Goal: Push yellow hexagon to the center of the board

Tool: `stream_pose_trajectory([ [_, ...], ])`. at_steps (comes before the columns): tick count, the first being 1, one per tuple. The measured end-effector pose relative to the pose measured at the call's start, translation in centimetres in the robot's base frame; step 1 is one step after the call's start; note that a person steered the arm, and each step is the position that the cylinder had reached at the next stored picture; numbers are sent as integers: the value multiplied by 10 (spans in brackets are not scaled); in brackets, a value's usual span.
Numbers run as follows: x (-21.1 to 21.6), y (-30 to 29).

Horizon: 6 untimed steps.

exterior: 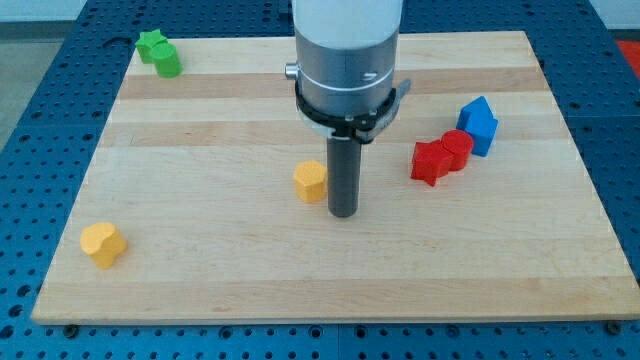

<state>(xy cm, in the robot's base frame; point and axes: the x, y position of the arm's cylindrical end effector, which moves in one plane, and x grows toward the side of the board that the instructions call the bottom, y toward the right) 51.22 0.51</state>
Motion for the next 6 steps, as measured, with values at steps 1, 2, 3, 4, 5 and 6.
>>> stream_pose_trajectory([
  [1, 25, -43],
  [2, 23, -88],
  [3, 0, -90],
  [4, -19, -47],
  [5, -35, -1],
  [6, -42, 28],
])
